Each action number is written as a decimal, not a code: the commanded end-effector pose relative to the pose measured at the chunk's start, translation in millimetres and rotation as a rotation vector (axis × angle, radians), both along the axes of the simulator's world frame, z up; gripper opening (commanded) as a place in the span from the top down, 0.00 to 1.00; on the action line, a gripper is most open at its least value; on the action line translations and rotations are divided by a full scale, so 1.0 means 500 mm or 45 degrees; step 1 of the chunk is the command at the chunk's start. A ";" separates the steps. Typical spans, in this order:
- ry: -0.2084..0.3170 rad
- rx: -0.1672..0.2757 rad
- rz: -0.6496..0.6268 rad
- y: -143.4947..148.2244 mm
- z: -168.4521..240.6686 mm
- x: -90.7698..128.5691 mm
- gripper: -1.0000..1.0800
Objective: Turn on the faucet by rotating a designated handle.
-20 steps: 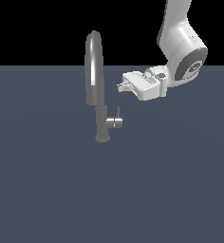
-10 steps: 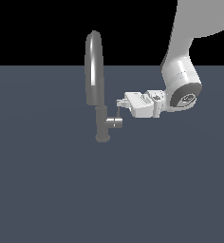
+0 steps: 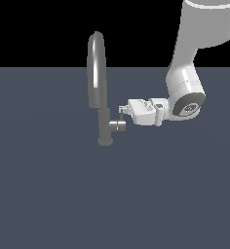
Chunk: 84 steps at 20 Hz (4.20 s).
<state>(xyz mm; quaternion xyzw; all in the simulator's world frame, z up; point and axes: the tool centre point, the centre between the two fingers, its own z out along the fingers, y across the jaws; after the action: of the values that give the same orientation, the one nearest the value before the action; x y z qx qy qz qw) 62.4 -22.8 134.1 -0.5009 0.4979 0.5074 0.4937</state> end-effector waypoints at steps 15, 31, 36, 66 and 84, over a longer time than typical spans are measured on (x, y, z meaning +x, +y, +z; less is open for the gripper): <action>-0.005 -0.003 0.003 -0.001 0.024 -0.047 1.00; -0.005 -0.003 0.003 -0.002 0.022 -0.119 1.00; -0.013 -0.006 0.000 -0.002 0.010 -0.136 1.00; -0.033 0.000 0.007 -0.003 -0.131 -0.177 1.00; -0.025 0.003 0.008 -0.003 -0.191 -0.129 1.00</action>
<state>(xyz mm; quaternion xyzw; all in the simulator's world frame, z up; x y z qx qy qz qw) 17.4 -37.7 49.9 -0.5243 0.5215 0.4517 0.4992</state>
